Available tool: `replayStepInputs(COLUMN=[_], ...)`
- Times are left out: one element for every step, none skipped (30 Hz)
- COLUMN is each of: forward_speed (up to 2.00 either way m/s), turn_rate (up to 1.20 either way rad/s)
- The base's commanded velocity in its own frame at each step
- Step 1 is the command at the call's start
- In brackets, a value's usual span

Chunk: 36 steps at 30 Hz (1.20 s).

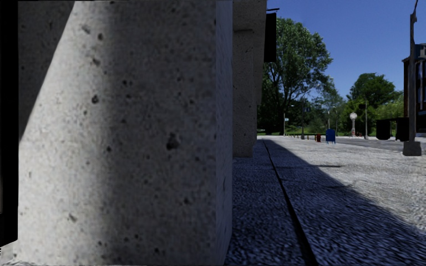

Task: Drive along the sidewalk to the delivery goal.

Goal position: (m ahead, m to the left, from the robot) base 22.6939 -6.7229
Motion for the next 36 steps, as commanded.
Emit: replayStepInputs(forward_speed=[0.68, 0.68, 0.0, 0.0, 0.0, 0.0, 0.0, 0.0, 0.0, 0.0, 0.0, 0.0, 0.0, 0.0, 0.0, 0.0, 0.0, 0.0, 0.0, 0.0, 0.0, 0.0, 0.0, 0.0, 0.0, -0.01, -0.83, -1.08, -1.08, -1.16, -1.18, -1.18, -1.18, -1.19, -1.19, -1.19], turn_rate=[0.0, 0.0, 0.0, 0.0, 0.0, 0.0, 0.0, 0.0, 0.0, 0.0, 0.0, 0.0, 0.0, 0.0, 0.0, 0.0, 0.0, 0.0, 0.0, 0.0, 0.0, 0.0, 0.0, 0.0, -0.01, -0.19, -0.4, -0.5, -0.5, -0.52, -0.52, -0.53, -0.53, -0.54, -0.56, -0.56])
